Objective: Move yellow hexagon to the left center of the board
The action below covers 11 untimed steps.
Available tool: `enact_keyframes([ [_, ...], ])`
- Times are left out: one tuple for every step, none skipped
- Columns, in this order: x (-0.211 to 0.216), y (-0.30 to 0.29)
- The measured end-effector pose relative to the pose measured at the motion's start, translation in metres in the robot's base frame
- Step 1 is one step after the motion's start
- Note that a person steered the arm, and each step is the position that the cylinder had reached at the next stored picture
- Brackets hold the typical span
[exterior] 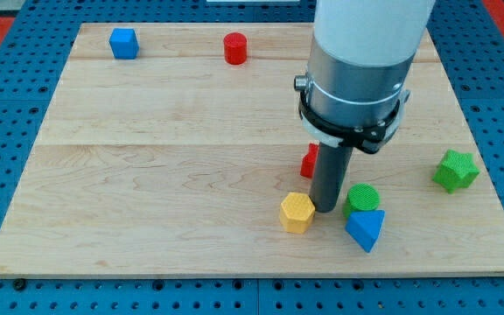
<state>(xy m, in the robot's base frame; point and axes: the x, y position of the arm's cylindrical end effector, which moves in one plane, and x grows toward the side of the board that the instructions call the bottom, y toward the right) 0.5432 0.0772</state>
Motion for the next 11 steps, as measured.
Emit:
enact_keyframes([
  [0.016, -0.002],
  [0.040, -0.043],
  [0.053, -0.087],
  [0.053, -0.101],
  [0.053, -0.101],
  [0.050, -0.100],
  [0.038, -0.112],
  [0.010, -0.113],
  [-0.016, -0.114],
  [-0.036, -0.128],
  [-0.047, -0.155],
])
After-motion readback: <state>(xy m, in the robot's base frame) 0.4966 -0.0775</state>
